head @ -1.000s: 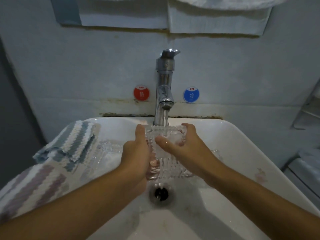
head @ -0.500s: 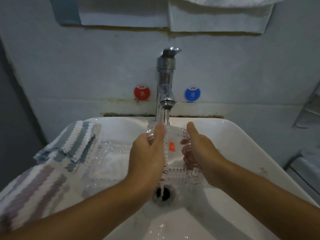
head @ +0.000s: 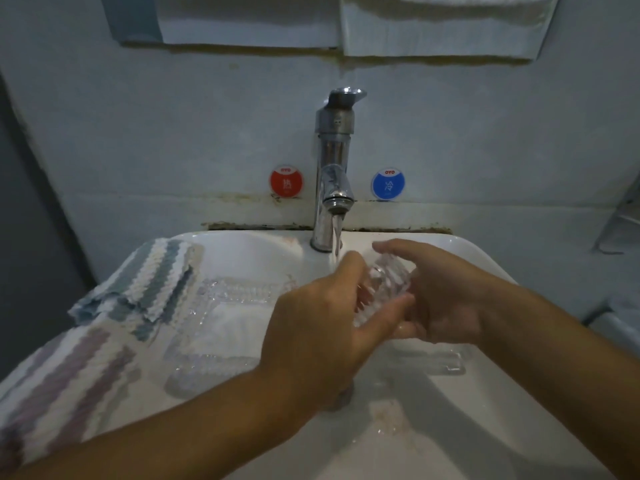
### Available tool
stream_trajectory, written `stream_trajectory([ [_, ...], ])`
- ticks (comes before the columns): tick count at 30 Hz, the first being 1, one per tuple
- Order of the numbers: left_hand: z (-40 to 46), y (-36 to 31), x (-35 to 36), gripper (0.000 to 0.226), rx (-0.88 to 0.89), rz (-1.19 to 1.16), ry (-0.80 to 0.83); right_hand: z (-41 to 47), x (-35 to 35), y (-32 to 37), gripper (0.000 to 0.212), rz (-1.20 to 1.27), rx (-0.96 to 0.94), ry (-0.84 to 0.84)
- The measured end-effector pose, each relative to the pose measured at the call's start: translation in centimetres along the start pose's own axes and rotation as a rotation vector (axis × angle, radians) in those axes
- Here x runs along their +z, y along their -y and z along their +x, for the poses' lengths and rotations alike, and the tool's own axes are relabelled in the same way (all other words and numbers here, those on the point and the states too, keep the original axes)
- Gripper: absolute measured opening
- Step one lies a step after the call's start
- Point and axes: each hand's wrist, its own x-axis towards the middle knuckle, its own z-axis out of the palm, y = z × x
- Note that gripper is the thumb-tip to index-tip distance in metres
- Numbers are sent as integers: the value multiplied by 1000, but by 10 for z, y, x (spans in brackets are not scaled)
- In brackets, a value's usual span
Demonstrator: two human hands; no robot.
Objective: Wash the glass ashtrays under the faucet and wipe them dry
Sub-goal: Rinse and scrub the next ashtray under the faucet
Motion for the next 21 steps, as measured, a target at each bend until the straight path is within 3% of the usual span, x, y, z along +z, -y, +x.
stream_trajectory([
  [4, -1, 1, 4, 42, 329, 126, 88, 0, 0, -2, 12, 8, 19, -19],
  [10, 7, 7, -5, 47, 309, 162, 347, 0, 0, -4, 16, 87, -61, -12],
  [12, 9, 11, -8, 55, 227, 134, 435, 4, 0, -9, 18, 102, -105, -40],
  [14, 11, 13, -9, 59, 90, 145, 421, 7, 1, -12, 18, 113, -144, -78],
  [18, 14, 32, -10, 17, -316, 2, 266, 13, 1, -11, 57, 147, -160, -52],
  [21, 14, 37, -9, 42, -477, -46, 350, 18, -3, -13, 70, 49, -191, -37],
])
